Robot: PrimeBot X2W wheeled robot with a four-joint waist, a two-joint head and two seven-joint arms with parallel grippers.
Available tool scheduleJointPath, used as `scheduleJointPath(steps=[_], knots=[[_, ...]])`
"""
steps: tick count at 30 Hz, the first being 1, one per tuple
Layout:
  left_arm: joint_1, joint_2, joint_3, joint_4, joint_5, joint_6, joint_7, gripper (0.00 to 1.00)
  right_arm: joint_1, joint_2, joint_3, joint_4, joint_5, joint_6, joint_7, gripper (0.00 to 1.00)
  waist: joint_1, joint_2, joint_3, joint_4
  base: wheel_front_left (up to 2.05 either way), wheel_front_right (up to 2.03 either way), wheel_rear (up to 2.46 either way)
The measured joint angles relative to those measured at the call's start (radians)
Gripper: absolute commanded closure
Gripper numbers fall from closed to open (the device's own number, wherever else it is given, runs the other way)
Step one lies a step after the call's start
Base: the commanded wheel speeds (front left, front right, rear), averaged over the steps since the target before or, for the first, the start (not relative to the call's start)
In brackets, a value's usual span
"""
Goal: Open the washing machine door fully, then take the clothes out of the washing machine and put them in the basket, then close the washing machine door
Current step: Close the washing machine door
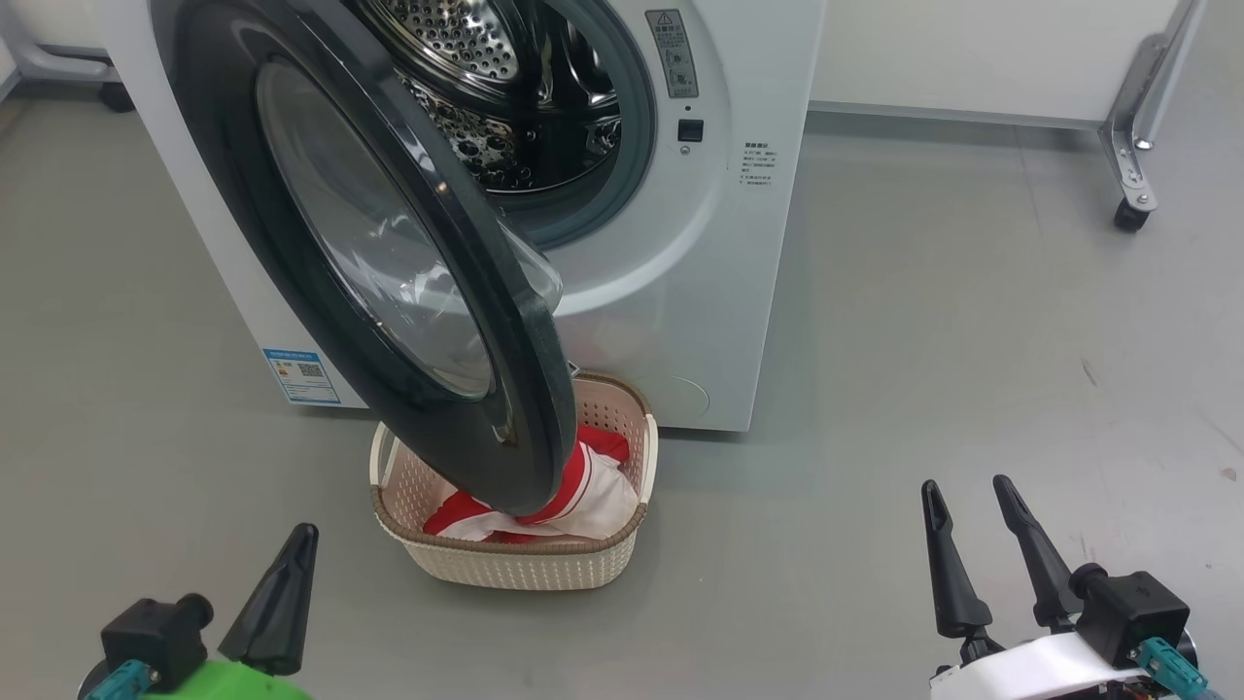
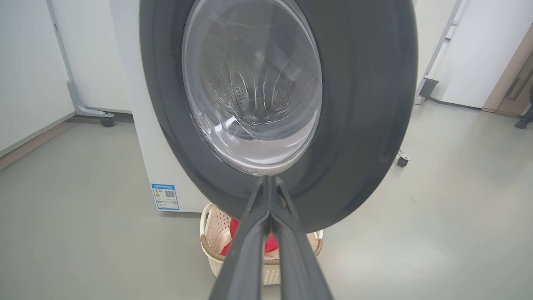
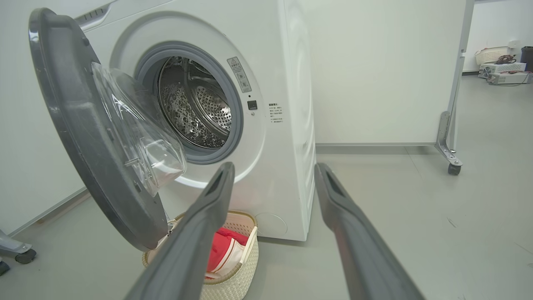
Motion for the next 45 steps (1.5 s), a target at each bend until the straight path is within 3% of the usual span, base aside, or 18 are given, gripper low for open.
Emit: scheduleJointPath(steps=[27, 28, 29, 30, 45], knots=[[0.016, -0.093, 0.042, 0.036, 0.095, 0.000, 0.007, 1.00, 0.009, 0.001, -0.001, -0.003, 0.000, 0.000, 0.000, 0.00, 0.0000, 0.0000, 0.004, -0.001, 0.00, 0.00, 0.00], [0.016, -0.097, 0.045, 0.035, 0.095, 0.000, 0.007, 0.73, 0.010, 0.001, -0.001, -0.003, 0.000, 0.000, 0.000, 0.00, 0.0000, 0.0000, 0.004, -0.001, 0.00, 0.00, 0.00], [0.016, -0.102, 0.051, 0.033, 0.097, 0.000, 0.007, 0.05, 0.011, 0.001, -0.001, -0.003, 0.000, 0.000, 0.000, 0.00, 0.0000, 0.0000, 0.005, -0.001, 0.00, 0.00, 0.00], [0.016, -0.105, 0.055, 0.031, 0.101, 0.000, 0.007, 0.00, 0.011, 0.001, -0.001, -0.003, 0.000, 0.001, 0.000, 0.00, 0.0000, 0.0000, 0.005, -0.001, 0.00, 0.00, 0.00], [0.016, -0.125, 0.058, 0.025, 0.114, 0.000, 0.007, 0.00, 0.012, 0.002, 0.001, -0.003, -0.002, 0.001, 0.000, 0.00, 0.0000, 0.0000, 0.005, 0.000, 0.00, 0.00, 0.00]])
